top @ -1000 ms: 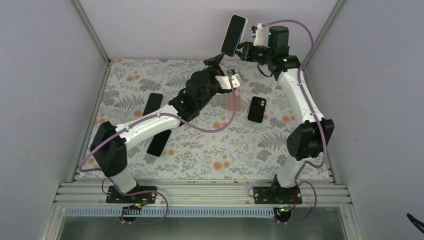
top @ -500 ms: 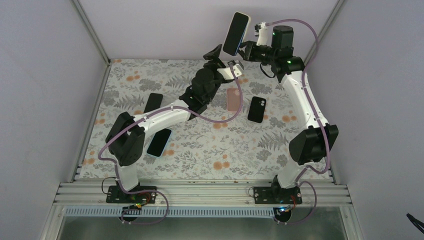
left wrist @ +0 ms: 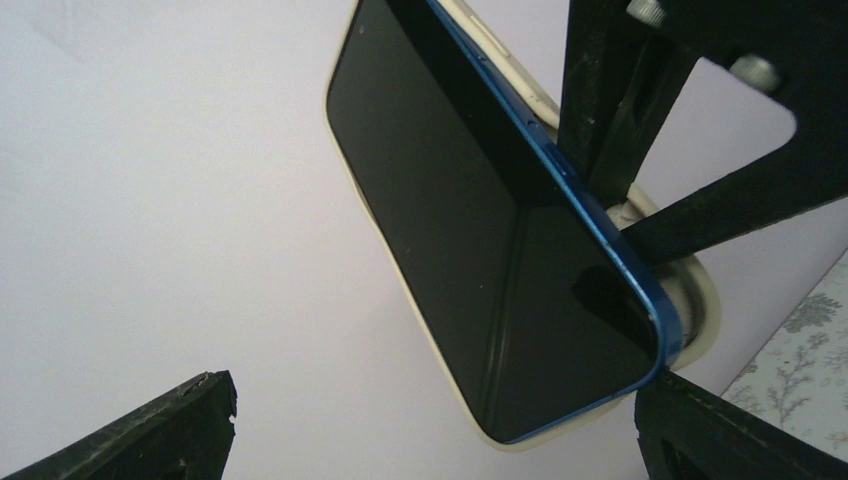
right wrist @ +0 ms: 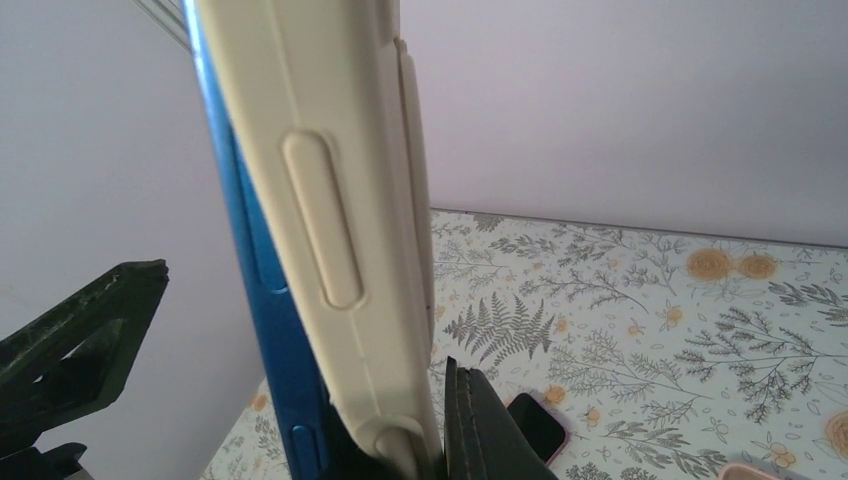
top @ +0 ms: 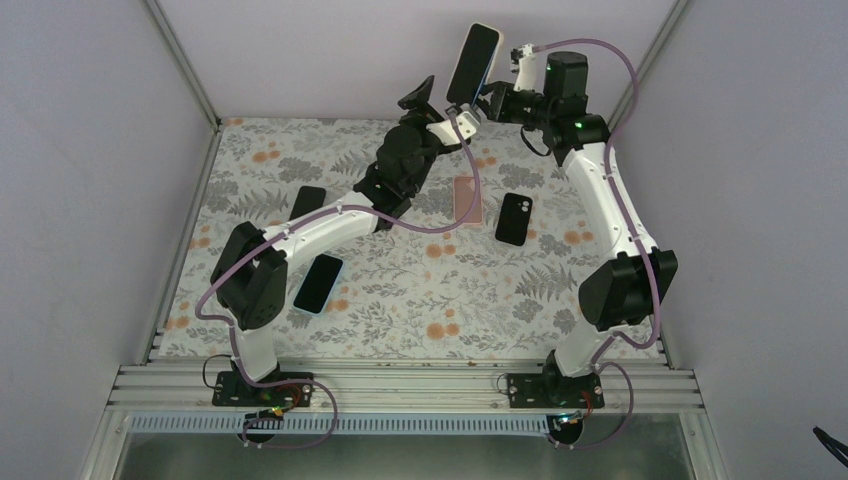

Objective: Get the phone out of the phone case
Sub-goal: Remove the phone case from the phone.

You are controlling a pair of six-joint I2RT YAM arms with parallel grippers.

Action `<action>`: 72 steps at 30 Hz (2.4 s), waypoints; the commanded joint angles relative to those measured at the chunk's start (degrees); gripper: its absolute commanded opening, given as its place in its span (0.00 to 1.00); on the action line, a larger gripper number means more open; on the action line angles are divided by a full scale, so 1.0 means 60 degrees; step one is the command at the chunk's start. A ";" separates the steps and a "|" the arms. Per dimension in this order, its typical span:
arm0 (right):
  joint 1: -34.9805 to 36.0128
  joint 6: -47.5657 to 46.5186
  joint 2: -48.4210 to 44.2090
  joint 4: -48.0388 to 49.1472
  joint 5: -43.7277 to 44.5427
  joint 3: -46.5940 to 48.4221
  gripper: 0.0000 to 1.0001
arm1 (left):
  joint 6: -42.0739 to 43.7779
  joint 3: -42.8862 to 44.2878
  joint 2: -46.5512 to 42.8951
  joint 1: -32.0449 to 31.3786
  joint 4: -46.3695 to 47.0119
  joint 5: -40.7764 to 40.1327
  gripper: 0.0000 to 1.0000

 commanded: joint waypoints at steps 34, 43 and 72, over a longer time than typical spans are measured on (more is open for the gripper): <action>0.0773 -0.2840 -0.0702 -0.2909 -0.1659 -0.0174 0.03 | 0.5810 0.1883 0.2910 -0.0335 0.9724 -0.2200 0.42; 0.0761 -0.3053 -0.1052 -0.2873 -0.1444 -0.0798 0.03 | 0.5700 0.1984 0.2837 -0.0407 0.9621 -0.2089 0.17; 0.0437 -0.3434 -0.0752 -0.1540 0.5789 -0.0926 0.03 | 0.2111 -0.1923 -0.1184 -0.0731 0.4775 -0.1775 0.02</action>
